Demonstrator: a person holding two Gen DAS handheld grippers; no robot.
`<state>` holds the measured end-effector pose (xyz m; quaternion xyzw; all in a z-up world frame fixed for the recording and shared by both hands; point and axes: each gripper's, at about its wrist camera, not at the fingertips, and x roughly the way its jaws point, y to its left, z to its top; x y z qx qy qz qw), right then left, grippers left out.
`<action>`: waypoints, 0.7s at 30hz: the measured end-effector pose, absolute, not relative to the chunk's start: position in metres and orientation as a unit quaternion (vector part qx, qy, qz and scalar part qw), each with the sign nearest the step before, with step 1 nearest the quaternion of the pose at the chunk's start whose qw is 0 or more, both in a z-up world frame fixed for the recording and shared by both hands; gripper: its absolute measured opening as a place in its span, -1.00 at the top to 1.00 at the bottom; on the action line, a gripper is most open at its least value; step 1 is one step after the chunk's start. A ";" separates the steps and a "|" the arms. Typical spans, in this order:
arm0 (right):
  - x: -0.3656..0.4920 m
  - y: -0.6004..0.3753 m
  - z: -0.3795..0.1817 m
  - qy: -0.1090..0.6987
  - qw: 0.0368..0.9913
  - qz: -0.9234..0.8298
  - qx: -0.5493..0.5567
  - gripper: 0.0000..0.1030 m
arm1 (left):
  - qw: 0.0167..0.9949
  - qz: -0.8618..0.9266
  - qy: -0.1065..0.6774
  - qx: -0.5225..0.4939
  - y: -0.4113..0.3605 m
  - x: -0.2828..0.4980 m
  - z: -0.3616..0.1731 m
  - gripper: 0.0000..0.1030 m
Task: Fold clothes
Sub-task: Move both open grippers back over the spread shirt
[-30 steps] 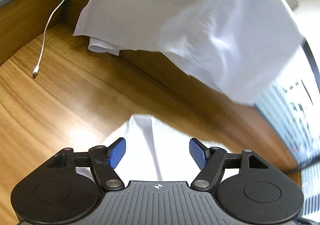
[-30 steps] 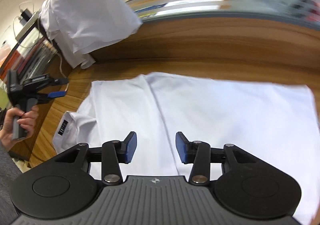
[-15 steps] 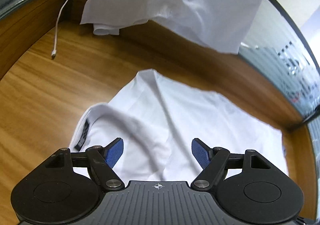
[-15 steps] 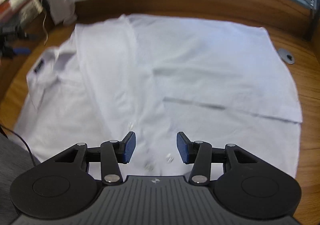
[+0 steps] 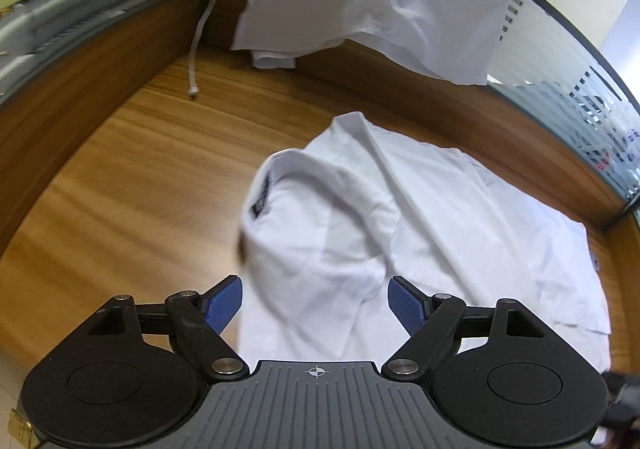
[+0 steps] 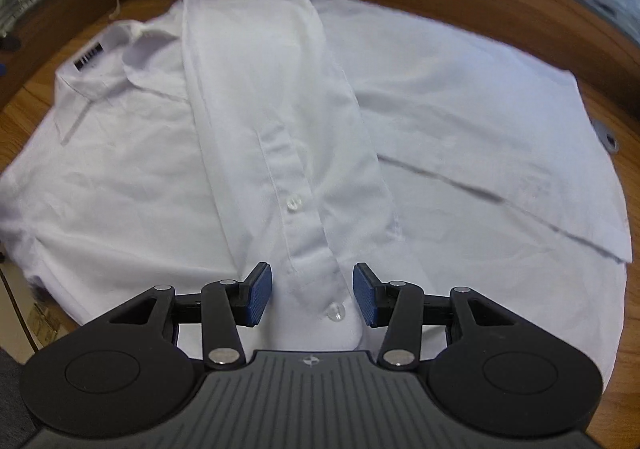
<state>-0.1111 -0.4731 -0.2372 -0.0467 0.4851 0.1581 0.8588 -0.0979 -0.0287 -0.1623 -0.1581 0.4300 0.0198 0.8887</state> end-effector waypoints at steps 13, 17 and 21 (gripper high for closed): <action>-0.178 -0.431 -0.179 0.425 0.859 0.284 -0.036 0.01 | 0.883 0.043 0.447 -0.139 -0.039 -0.218 -0.206 -0.48; -0.205 -0.409 -0.184 0.437 0.846 0.303 -0.037 0.01 | 0.879 0.019 0.460 -0.124 -0.047 -0.231 -0.230 -0.36; -0.227 -0.393 -0.190 0.448 0.841 0.301 -0.039 0.01 | 0.876 -0.012 0.468 -0.111 -0.048 -0.236 -0.261 -0.17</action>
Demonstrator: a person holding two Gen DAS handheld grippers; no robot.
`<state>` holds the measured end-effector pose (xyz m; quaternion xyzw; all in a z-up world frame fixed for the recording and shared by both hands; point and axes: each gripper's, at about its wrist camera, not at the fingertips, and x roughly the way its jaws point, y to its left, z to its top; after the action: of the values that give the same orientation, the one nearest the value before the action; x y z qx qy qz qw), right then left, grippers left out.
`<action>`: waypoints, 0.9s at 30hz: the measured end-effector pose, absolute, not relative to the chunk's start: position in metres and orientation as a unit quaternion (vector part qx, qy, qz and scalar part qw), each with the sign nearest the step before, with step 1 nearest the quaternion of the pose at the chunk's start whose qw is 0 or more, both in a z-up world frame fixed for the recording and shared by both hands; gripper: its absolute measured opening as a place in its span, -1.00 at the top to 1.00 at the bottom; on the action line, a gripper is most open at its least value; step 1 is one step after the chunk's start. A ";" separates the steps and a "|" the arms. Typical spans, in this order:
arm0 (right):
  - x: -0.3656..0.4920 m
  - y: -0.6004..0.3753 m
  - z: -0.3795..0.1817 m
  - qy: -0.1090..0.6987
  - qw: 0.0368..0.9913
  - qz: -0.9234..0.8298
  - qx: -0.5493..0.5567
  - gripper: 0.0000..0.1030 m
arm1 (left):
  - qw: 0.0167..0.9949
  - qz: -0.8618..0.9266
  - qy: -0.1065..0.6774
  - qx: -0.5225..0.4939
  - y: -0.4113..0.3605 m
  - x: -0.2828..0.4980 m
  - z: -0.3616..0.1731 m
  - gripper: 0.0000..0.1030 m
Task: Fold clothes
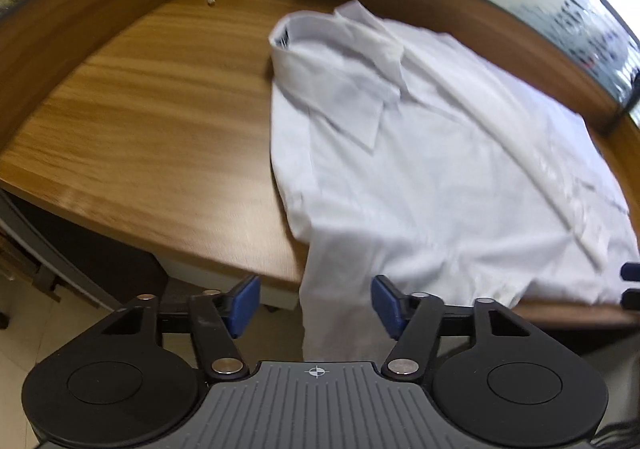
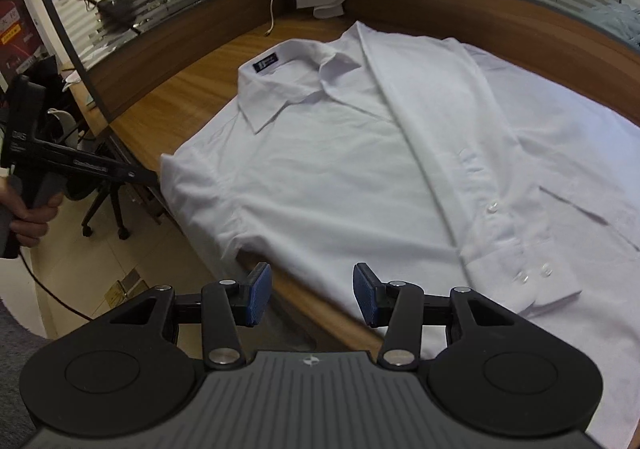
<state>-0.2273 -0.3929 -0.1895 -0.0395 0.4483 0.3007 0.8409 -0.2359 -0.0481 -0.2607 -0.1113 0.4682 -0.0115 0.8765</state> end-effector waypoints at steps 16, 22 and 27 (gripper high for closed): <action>-0.252 -0.362 -0.185 0.503 0.834 0.217 -0.066 0.01 | 0.869 -0.147 0.456 -0.124 -0.042 -0.228 -0.316 0.09; -0.257 -0.360 -0.184 0.511 0.831 0.206 -0.080 0.01 | 0.867 -0.163 0.452 -0.131 -0.042 -0.225 -0.334 0.24; -0.258 -0.366 -0.182 0.513 0.828 0.207 -0.091 0.01 | 0.861 -0.186 0.455 -0.129 -0.053 -0.238 -0.332 0.95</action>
<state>-0.2583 -0.3663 -0.1823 -0.0910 0.5131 0.2069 0.8280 -0.2381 -0.0526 -0.3320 -0.1291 0.4548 -0.1864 0.8612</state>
